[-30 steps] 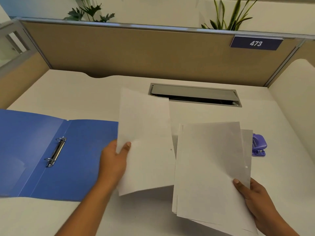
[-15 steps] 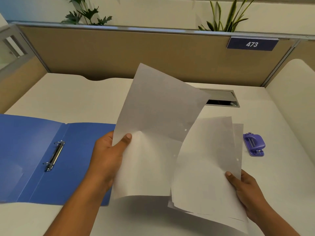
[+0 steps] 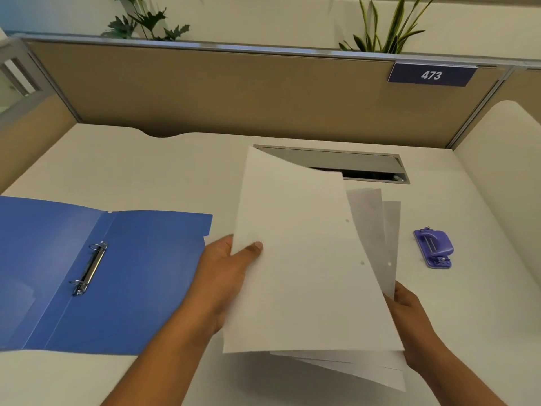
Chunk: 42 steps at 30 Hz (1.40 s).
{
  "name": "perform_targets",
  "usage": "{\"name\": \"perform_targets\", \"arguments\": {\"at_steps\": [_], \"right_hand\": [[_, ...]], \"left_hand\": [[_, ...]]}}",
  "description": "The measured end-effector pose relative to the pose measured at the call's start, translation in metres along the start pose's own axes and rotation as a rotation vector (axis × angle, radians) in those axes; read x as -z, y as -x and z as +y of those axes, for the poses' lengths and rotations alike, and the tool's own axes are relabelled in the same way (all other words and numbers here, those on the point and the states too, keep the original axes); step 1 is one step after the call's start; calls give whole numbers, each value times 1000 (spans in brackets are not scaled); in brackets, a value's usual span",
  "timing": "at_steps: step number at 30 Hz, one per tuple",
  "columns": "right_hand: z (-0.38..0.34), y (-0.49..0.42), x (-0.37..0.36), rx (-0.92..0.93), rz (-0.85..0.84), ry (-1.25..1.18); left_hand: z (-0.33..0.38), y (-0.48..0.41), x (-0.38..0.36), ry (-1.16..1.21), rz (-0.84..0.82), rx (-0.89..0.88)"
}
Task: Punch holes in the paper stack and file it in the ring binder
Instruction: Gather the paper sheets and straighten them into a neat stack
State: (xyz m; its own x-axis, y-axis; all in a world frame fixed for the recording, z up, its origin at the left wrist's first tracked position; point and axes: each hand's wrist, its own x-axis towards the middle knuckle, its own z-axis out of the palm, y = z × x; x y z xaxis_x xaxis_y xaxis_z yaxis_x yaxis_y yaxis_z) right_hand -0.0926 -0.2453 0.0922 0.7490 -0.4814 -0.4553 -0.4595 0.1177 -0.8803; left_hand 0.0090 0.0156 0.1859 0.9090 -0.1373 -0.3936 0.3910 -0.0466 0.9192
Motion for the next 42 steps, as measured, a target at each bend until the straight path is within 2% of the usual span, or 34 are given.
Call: {"name": "perform_targets", "arguments": {"at_steps": [4,9,11,13,17,22,26,30,32,34,36,38,42], "right_hand": [[-11,7,-11,24,-85,-60],[-20,11,-11,19,-121,-110],[-23,13,-10,9,-126,-113],[-22,14,-8,2,-125,-133],[-27,15,-11,-21,-60,-109],[-26,15,-13,68,-139,0],[-16,5,-10,106,-32,116],[-9,-2,2,75,79,67],[-6,-6,13,43,141,32],[-5,-8,23,30,189,16],[-2,-9,32,18,225,7],[4,-10,39,-1,249,8],[11,-7,43,-16,252,14]], "left_hand": [[-26,-9,-16,-80,15,40],[-45,-17,-23,-152,155,81],[-48,-19,-21,-52,120,181],[-50,-20,-20,19,4,240],[-54,-18,-26,7,-75,165],[-60,-20,-31,5,-60,117],[-69,-24,-35,-46,-97,55],[-89,-27,-28,-292,-74,-42],[-110,-29,-16,-571,-14,-134],[-130,-31,-3,-893,115,-222],[-143,-31,7,-1117,195,-172],[-151,-33,12,-1240,185,-116],[-154,-43,17,-1283,118,-165]]}}
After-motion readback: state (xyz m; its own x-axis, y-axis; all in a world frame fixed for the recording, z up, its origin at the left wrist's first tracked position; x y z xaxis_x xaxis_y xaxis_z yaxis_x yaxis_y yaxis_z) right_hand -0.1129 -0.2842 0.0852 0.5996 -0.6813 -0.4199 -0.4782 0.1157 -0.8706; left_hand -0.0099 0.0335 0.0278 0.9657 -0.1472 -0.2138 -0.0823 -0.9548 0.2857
